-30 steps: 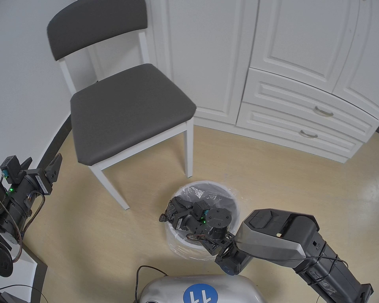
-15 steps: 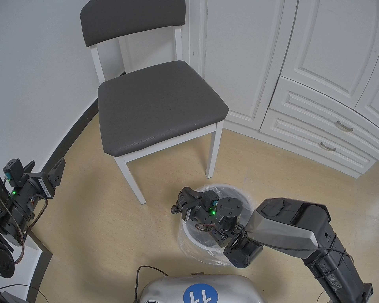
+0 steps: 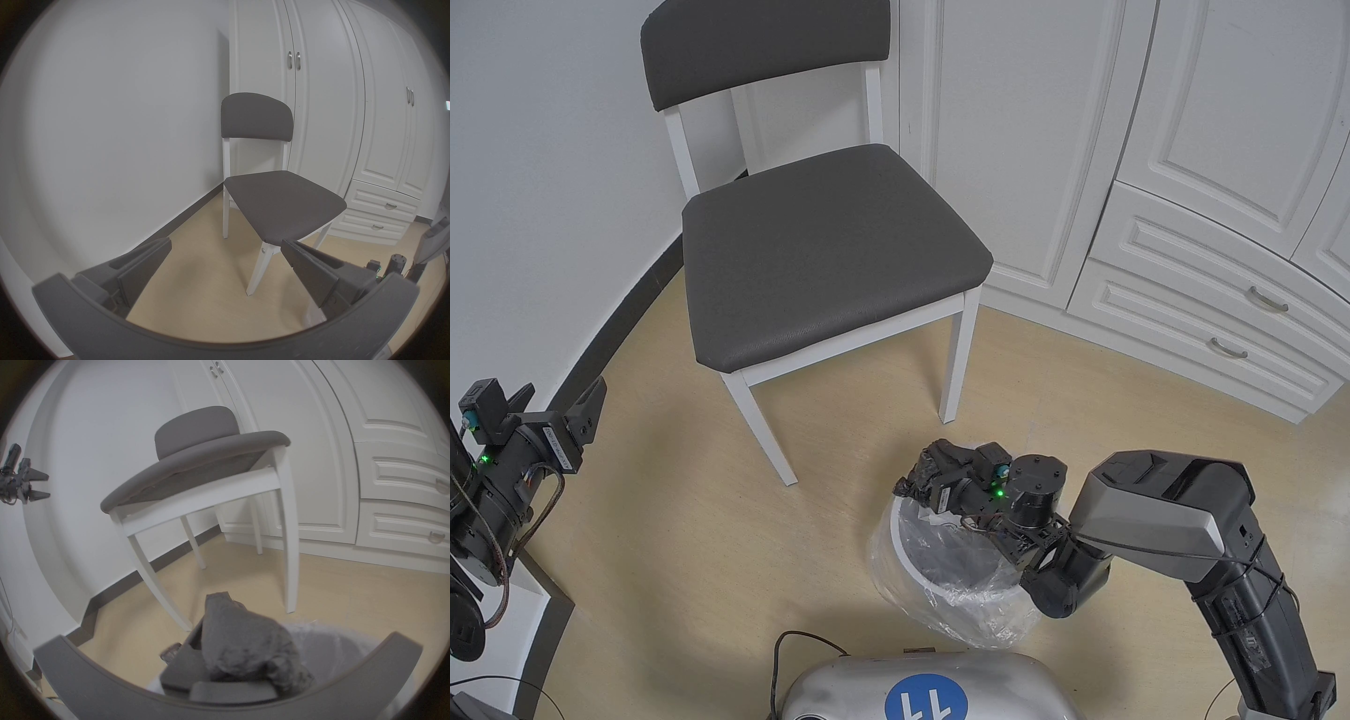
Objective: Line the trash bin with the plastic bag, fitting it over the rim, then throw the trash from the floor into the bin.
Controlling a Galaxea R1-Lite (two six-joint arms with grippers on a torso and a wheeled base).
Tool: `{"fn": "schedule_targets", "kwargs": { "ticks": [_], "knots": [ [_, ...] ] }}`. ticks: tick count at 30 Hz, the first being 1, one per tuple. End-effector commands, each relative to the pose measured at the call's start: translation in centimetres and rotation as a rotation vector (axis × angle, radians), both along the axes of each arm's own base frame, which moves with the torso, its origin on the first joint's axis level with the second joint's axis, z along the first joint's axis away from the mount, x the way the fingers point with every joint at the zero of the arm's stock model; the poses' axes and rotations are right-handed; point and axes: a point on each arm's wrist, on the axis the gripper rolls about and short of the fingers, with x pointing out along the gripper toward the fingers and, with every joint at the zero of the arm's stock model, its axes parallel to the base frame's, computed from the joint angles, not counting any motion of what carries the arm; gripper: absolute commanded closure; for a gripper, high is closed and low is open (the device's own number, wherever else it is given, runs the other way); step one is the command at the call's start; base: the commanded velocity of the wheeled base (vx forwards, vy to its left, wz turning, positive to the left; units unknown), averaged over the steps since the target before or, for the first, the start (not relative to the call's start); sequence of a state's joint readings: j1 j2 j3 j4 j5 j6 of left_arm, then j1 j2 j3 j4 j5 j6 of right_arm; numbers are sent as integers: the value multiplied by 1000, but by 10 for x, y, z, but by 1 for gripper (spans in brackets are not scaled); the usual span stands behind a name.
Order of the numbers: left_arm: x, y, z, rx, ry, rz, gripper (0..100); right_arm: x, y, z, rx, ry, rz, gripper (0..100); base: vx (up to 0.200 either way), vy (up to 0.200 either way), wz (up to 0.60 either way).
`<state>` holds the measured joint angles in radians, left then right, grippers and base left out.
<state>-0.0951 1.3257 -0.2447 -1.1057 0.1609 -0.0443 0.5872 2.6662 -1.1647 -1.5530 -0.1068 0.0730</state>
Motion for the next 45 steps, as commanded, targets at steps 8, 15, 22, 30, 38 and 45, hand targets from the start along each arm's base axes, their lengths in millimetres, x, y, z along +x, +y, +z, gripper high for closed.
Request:
{"fn": "schedule_targets", "kwargs": {
  "ticks": [8,15,22,30,38,45],
  "knots": [
    [-1,0,-3,1,11,-1,0,-11,-25,5,-61,32,28,100,0,0,0],
    [-14,-5,-11,5,26,-136,0,-14,-25,2,-84,40,34,100,0,0,0],
    [-13,-7,-11,1,11,-167,0,-16,-26,2,-87,44,34,100,-57,0,0],
    [-12,-7,-10,-7,8,-169,0,-19,-28,3,-92,53,50,100,-100,0,0],
    [-12,-7,-10,-7,6,-169,0,-16,-21,-3,-84,48,59,100,0,0,0],
    [-12,-7,-11,-7,9,-170,0,-16,-25,-18,-109,79,54,100,0,0,0]
  ]
}}
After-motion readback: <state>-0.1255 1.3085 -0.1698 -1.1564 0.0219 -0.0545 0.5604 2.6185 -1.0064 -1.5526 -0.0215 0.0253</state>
